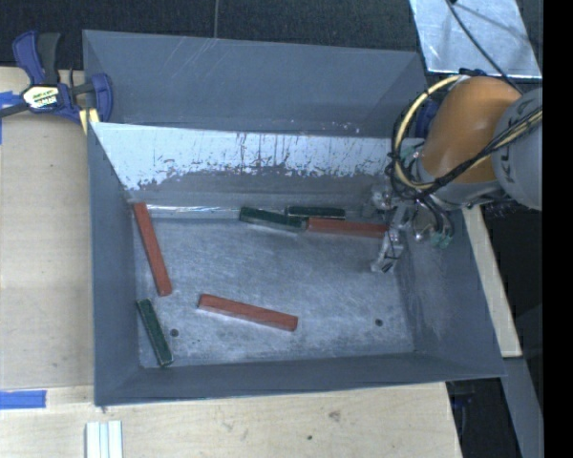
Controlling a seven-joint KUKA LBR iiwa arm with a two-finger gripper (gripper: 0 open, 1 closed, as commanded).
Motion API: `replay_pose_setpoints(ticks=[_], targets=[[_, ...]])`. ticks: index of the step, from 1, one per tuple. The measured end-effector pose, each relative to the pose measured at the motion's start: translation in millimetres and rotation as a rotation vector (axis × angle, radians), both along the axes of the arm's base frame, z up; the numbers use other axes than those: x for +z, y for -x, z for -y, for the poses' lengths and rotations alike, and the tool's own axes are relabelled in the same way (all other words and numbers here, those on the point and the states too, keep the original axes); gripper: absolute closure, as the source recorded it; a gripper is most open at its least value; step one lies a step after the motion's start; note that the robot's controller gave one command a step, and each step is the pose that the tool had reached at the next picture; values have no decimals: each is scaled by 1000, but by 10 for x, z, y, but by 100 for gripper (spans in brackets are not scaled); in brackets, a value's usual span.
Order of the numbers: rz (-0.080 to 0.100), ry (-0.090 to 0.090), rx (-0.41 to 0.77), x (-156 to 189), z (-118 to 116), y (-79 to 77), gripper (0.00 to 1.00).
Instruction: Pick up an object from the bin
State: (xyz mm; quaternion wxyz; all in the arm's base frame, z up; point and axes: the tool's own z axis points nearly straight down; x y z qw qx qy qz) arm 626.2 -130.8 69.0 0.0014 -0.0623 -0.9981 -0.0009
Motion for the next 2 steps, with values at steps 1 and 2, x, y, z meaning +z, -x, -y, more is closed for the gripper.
replay_pose_setpoints(ticks=[1,2], targets=[[7,2,-1,24,7,-23,100],[12,4,1,524,11,-43,100]])
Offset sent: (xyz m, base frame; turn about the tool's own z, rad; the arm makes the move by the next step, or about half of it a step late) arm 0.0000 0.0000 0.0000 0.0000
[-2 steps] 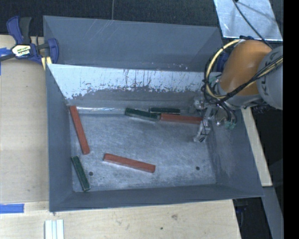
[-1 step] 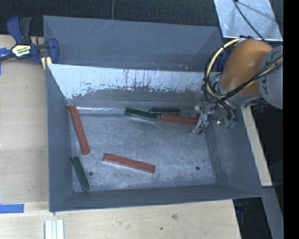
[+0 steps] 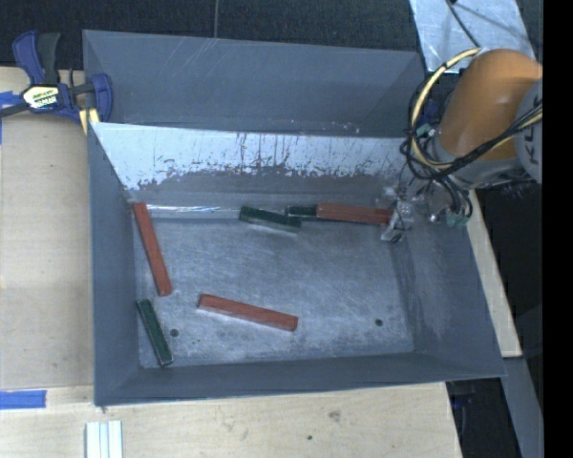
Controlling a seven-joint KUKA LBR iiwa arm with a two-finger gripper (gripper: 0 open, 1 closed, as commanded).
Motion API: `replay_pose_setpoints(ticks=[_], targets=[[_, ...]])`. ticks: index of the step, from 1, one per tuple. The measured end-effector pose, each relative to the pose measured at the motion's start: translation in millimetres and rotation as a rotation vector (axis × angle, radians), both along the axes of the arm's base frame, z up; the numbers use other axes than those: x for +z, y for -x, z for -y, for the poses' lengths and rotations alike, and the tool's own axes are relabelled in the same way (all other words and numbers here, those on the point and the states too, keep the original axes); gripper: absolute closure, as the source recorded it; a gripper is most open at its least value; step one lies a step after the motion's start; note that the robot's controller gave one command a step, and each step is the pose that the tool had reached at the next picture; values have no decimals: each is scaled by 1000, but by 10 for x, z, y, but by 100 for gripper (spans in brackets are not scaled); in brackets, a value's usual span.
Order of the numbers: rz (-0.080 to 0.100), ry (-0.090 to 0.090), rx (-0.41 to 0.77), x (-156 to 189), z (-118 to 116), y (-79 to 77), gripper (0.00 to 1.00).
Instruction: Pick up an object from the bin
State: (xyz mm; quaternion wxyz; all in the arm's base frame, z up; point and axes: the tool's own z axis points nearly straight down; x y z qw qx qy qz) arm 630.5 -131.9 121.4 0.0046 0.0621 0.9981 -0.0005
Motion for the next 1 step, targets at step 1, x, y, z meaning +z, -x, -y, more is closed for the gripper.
replay_pose_setpoints(ticks=[1], targets=[[4,1,2,752,7,-30,100]])
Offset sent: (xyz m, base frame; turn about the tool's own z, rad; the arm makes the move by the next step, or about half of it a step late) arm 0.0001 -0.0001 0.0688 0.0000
